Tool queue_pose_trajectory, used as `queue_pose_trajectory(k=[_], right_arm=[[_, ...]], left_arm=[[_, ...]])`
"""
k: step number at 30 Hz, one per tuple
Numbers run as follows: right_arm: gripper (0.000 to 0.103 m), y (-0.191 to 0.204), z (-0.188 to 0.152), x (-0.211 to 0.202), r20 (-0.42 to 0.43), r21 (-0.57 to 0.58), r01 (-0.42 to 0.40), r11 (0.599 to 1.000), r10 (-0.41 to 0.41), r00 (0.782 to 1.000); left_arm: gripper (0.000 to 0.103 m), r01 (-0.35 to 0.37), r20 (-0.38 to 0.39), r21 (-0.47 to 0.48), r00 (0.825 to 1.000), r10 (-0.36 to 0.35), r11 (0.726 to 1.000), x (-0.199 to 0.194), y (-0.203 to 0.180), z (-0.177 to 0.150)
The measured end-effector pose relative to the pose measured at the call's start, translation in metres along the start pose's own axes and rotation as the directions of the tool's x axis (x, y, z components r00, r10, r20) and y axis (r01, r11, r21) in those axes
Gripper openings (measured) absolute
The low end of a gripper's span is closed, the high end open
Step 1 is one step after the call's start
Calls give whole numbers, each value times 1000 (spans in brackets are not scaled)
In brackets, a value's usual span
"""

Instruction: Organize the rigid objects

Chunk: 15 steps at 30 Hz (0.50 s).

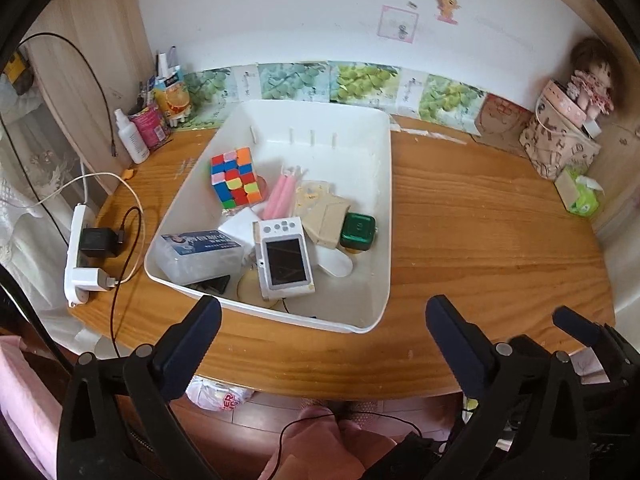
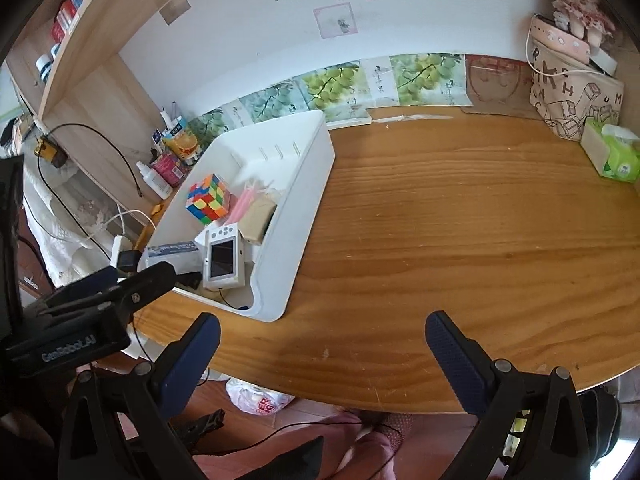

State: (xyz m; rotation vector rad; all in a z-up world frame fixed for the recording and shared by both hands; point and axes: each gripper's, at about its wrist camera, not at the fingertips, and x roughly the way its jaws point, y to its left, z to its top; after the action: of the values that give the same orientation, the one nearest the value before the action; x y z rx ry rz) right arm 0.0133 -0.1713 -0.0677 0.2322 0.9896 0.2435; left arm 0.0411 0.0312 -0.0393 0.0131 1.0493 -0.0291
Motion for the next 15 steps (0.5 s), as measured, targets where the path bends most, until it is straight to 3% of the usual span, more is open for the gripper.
queue_pose_trajectory(k=[9,15], right_arm=[[103,16,14,-19,65,-32,55,998,-53,996],[103,27,22,-15,42,-32,94,995,-92,995]], left_arm=[[102,-9,70,-9,998,9,1000,-16,8,16],[102,-36,87,9,996,35,999,-21,11,20]])
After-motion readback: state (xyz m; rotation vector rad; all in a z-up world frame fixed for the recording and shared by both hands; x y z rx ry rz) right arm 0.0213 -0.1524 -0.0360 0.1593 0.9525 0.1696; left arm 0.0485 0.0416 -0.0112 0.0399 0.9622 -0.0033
